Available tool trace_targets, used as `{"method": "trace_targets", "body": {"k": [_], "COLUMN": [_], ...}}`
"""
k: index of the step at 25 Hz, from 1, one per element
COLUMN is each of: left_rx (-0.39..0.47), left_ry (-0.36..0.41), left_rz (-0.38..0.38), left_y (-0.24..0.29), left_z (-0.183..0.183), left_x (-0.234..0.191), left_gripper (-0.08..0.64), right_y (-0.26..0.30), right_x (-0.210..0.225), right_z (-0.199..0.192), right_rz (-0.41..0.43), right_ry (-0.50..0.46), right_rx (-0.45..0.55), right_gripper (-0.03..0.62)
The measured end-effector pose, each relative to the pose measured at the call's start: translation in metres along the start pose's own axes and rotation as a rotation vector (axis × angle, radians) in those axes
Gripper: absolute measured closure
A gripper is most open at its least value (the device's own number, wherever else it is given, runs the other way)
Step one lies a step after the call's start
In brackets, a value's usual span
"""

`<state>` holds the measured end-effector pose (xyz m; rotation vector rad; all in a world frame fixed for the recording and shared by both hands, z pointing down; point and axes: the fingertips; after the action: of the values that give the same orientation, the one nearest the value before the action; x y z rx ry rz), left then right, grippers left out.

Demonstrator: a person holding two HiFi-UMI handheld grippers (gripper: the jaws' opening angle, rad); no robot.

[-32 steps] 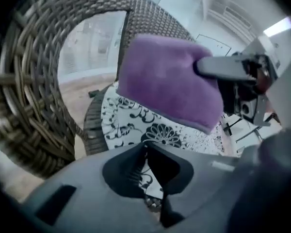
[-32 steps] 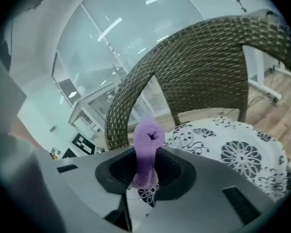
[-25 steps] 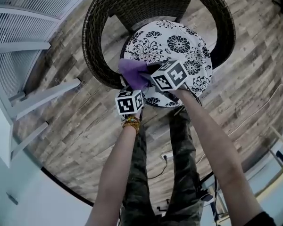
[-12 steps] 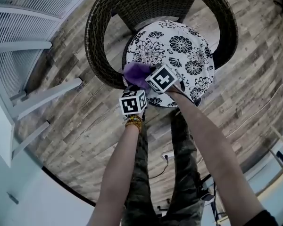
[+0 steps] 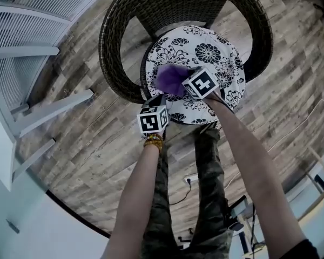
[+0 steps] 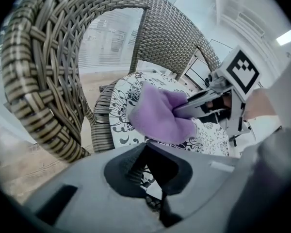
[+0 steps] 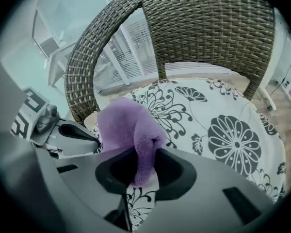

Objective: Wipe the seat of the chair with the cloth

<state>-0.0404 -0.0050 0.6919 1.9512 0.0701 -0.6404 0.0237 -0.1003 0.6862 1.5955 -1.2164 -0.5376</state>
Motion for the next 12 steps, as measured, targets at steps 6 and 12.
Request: {"method": "trace_targets", "body": {"k": [6,12], "left_rx": [0.004,0.005], "left_ry": [0.008,0.012], "left_rz": [0.000,-0.003], "left_y": [0.000,0.000], "left_z": [0.000,0.001], "left_x": [-0.001,-0.001], "left_gripper": [0.545,0.545], "right_y": [-0.018,-0.043], "right_x": [0.042,0.092], "right_z": [-0.022,-0.043], "right_rz": [-0.076,-0.165], "right_ry": [0.090,0.112], "right_rx": [-0.001,-0.025], "right_gripper": [0.503,0.505]}}
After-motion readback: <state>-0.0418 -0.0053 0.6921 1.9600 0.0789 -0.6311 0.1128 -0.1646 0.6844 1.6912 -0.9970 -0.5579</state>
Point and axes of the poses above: the fingertips, and each gripper's own axes: y forward along the fingers, x to its right, z out of its top, and after that the axes turned 9 degrees about -y, right-handed
